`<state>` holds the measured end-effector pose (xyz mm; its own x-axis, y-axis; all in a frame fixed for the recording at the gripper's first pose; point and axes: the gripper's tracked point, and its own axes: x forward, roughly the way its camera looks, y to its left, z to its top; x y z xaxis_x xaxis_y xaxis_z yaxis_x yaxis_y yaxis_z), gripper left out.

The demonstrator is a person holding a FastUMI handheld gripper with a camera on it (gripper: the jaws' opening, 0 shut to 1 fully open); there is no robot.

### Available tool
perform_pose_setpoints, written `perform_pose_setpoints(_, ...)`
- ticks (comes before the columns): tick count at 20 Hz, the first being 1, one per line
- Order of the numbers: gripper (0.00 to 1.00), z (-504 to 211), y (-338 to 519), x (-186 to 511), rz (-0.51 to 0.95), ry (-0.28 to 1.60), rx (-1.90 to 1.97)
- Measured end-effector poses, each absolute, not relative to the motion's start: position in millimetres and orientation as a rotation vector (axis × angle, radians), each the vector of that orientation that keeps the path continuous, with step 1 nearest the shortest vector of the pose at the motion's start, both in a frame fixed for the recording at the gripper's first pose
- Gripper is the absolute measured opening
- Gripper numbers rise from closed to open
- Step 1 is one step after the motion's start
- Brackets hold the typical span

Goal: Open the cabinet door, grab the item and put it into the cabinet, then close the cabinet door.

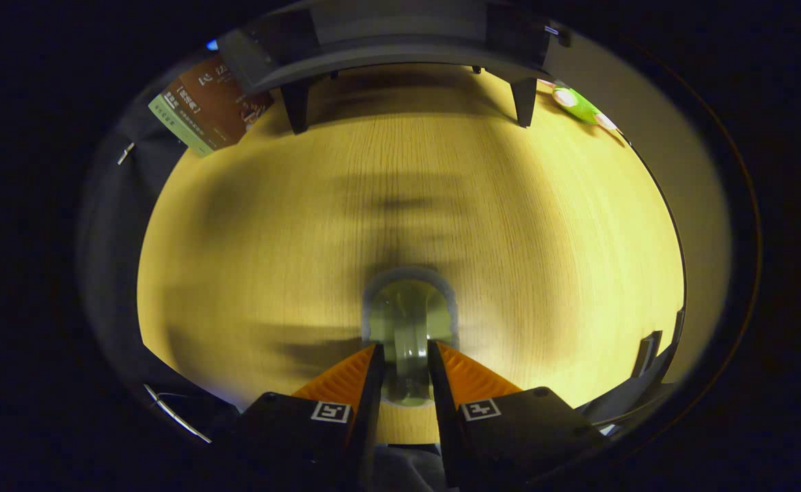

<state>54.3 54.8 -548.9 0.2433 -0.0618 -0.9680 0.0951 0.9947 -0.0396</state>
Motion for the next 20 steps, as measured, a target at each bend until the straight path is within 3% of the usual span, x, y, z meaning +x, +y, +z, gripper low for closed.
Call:
perform_pose_setpoints(3, 0.17, -548, 54, 55, -0.114, 1.318, 0.048)
perform_pose_setpoints(10, 0.17, -499, 55, 75, -0.119, 1.235, 0.034)
perform_pose_setpoints(20, 0.17, -272, 79, 174, -0.117, 0.751, -0.015)
